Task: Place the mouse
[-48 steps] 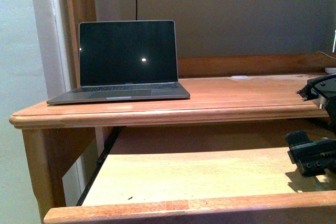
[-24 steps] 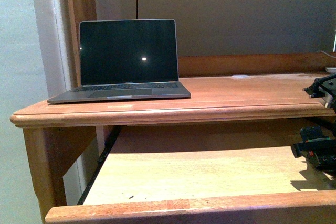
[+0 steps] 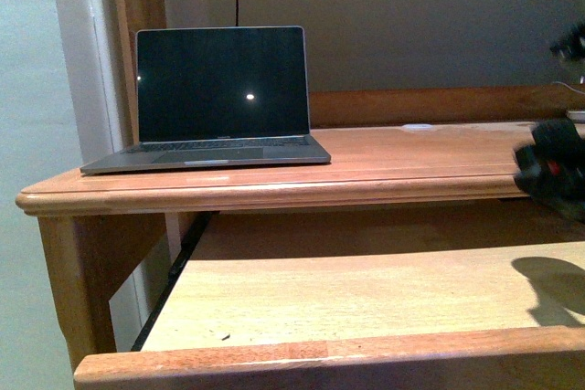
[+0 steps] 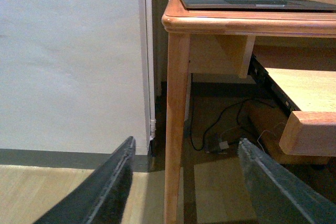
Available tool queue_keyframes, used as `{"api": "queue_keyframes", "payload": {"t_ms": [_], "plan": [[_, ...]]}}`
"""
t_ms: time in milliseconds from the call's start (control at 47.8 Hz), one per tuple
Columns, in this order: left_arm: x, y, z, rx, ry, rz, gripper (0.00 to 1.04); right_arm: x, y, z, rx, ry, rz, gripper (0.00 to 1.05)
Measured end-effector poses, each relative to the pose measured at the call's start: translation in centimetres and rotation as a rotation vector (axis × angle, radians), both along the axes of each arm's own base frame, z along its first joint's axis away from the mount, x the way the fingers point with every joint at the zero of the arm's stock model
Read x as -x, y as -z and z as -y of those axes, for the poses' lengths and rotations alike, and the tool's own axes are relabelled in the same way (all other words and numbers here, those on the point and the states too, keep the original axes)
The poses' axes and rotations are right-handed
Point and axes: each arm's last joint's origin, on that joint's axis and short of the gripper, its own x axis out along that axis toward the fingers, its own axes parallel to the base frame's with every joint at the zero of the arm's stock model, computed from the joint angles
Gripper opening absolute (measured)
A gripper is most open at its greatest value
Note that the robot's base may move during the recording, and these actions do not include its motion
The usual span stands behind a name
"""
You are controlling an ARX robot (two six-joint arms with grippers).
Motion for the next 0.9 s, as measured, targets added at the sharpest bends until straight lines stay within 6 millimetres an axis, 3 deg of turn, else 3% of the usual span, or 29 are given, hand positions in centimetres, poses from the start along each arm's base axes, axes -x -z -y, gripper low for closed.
{"api": "queue_keyframes", "payload": {"t_ms": [84, 209, 293, 418, 523, 669, 794, 899], "plan": [[0.0, 0.0, 0.0, 0.000, 0.000, 0.000, 0.79, -1.0, -2.7, -1.9, 0.004, -0.011, 0.058, 0.55], [0.0, 0.0, 0.0, 0.000, 0.000, 0.000, 0.97, -3.2, -5.0, -4.5, 0.011, 0.001, 0.094, 0.55], [0.0, 0.0, 0.0, 0.000, 0.000, 0.000, 0.97, -5.4, -5.7, -6.5, 0.022, 0.018, 0.097, 0.55], [0.0, 0.0, 0.0, 0.000, 0.000, 0.000, 0.97, -9.5, -4.8, -9.7, 0.070, 0.057, 0.072, 0.55], [0.0, 0.0, 0.0, 0.000, 0.000, 0.000, 0.97, -12.9, -2.8, -11.8, 0.102, 0.092, 0.056, 0.55], [0.0, 0.0, 0.0, 0.000, 0.000, 0.000, 0.97, -15.0, -1.4, -13.2, 0.096, 0.118, 0.088, 0.55], [0.0, 0.0, 0.0, 0.000, 0.000, 0.000, 0.97, -15.1, -1.6, -14.1, 0.052, 0.086, 0.144, 0.78], [0.0, 0.0, 0.0, 0.000, 0.000, 0.000, 0.97, -14.0, -2.2, -13.7, 0.004, 0.058, 0.197, 0.97]]}}
